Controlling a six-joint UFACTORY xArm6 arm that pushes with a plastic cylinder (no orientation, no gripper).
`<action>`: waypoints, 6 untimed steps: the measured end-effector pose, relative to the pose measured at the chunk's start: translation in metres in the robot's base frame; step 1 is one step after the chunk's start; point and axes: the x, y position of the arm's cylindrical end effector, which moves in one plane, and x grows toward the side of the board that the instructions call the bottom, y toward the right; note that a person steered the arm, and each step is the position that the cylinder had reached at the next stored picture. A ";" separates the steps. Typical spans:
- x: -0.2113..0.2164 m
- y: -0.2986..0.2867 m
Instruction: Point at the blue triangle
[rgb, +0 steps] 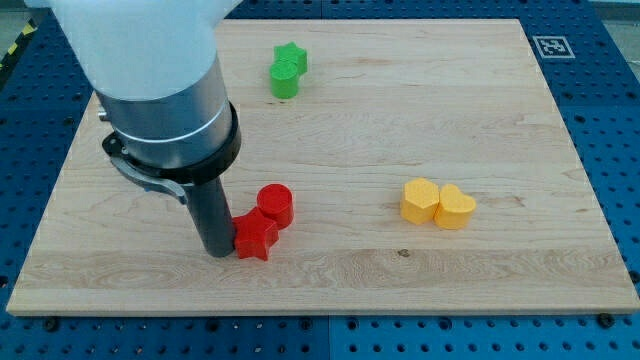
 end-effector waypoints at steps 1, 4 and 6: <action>0.000 0.000; -0.041 -0.135; -0.116 -0.134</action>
